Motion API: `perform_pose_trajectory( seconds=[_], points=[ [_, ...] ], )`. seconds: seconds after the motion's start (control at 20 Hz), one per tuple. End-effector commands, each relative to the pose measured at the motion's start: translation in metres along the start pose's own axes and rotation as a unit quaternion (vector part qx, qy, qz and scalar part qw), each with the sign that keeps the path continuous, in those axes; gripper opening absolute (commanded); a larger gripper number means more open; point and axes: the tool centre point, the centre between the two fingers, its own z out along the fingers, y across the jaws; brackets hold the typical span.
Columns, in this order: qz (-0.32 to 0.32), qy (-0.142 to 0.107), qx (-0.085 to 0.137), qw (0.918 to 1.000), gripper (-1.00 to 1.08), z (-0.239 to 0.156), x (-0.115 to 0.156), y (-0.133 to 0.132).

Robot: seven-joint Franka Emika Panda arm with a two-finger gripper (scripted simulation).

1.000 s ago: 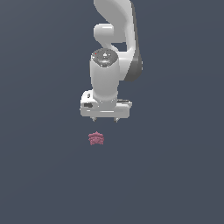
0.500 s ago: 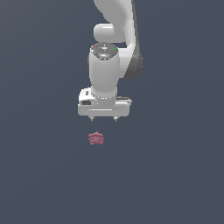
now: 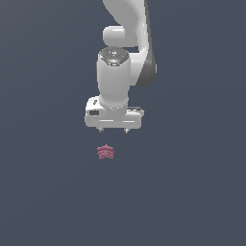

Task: Pick up the object and move it to a goal position.

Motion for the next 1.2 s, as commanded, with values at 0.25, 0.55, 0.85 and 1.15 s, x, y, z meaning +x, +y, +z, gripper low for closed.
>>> perform_pose_trajectory(
  seconds=[0.25,0.55,0.85,1.15],
  points=[
    [0.059,-0.003,0.004,0.9983,1.00,0.008,0.001,0.003],
    [0.138,-0.008,0.008,0.9904,1.00,0.018,0.002,0.006],
    [0.229,-0.014,0.011,0.9733,1.00,0.029,0.002,0.011],
    [0.318,-0.020,0.013,0.9477,1.00,0.041,0.003,0.016]
  ],
)
